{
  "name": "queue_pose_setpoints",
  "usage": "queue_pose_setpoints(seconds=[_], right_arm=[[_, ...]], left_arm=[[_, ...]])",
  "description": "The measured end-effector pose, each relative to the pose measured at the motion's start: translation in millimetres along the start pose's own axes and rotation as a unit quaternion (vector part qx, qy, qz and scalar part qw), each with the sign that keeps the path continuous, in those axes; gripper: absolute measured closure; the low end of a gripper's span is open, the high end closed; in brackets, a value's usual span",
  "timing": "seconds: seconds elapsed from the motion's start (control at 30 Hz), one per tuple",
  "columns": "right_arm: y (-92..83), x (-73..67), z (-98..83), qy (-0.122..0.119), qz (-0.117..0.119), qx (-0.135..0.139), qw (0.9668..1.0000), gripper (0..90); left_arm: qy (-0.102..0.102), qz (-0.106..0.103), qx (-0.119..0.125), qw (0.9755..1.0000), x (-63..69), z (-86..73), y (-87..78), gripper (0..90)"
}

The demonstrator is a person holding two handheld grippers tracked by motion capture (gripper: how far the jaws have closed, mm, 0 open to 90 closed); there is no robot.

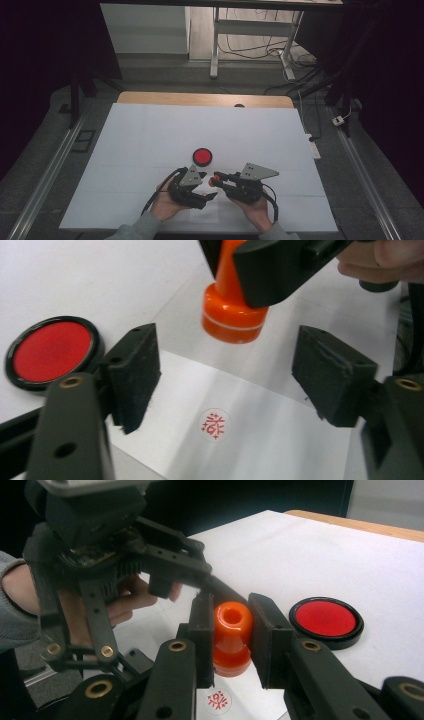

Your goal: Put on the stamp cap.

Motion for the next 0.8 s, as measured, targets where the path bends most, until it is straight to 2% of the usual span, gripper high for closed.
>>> queue_pose_setpoints(seconds=[0.2, 0.4, 0.57, 0.8], right_arm=[[-1.7, 2.1, 1.0, -0.001, -0.004, 0.002, 1.0, 72.8], [-3.7, 4.9, 2.1, -0.002, -0.008, 0.004, 1.0, 72.8], [-6.0, 7.6, 3.1, -0.001, -0.014, 0.005, 0.9999, 72.9], [-9.6, 13.0, 4.9, -0.002, -0.023, 0.009, 0.9997, 72.8]], left_arm=[[-0.009, 0.005, 0.009, 0.9999, -4.2, -1.7, -8.8, 23.3], [-0.009, 0.007, 0.006, 0.9999, -6.2, -10.3, -19.7, 23.4], [-0.017, 0.016, 0.006, 0.9997, -12.0, -20.4, -35.9, 23.5], [-0.035, 0.041, 0.004, 0.9986, -23.3, -39.8, -62.6, 23.7]])
Point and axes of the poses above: each handheld gripper's, and its own axes: y roughly forward along the jaws, z roughly out of its top, x roughly to its right, the point moved 10 cm from there along y, roughly forward along the jaws, and after that the axes turned 12 degrees about y, right-handed, at the moved point
